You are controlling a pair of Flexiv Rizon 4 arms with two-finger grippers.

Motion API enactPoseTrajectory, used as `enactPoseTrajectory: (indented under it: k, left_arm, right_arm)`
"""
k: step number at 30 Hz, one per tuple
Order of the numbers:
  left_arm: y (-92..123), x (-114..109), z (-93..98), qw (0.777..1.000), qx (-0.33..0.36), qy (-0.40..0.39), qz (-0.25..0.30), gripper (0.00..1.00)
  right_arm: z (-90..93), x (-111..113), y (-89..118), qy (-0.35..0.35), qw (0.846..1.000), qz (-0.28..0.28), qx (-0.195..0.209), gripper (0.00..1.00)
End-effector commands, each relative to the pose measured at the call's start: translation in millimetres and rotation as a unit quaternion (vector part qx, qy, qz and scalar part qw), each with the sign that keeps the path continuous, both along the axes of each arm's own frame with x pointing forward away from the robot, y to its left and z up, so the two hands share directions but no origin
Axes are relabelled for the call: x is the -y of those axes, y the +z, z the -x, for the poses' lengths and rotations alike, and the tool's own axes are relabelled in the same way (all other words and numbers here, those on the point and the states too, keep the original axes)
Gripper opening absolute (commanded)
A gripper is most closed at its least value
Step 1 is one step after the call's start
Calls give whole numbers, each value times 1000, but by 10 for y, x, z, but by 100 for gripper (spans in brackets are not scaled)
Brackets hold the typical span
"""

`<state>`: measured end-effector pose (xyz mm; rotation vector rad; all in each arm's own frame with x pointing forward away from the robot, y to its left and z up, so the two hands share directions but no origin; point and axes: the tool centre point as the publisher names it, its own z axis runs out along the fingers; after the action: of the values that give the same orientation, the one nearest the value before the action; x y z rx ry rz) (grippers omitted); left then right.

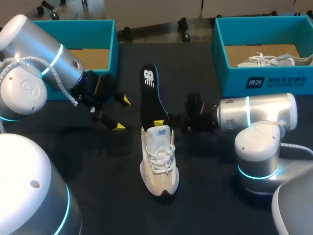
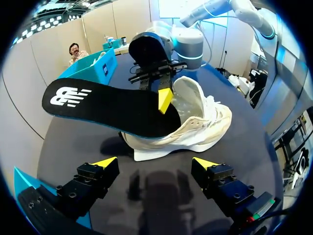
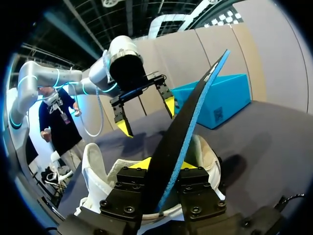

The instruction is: Take the shoe out of the shoebox, open the shoe tongue, remove and reinsert the insole, then place the shoe into the shoebox

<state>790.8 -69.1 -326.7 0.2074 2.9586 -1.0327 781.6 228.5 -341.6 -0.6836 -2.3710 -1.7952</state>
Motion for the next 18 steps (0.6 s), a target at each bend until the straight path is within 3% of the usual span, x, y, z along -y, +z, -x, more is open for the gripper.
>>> enactPoseTrajectory:
  k: [1,5,9,10,18]
  left_arm:
    - [2,8,4,1000,0,1,-2,100]
    - [2,8,4,1000,0,1,-2,100]
    - [2,8,4,1000,0,1,-2,100]
    - [2,8,4,1000,0,1,-2,100]
    - [2,8,4,1000,0,1,-2,100]
  right_arm:
    - [-36,0,62,4,1000,7,-1,26]
    - [-61,6,77,6,1000,9,-1,20]
    - [-73,2,80,13,1000,7,-3,7]
    - [-75,-1,79,15,1000,6,-4,0]
    - [11,-12,53,8,1000,6,-7,0]
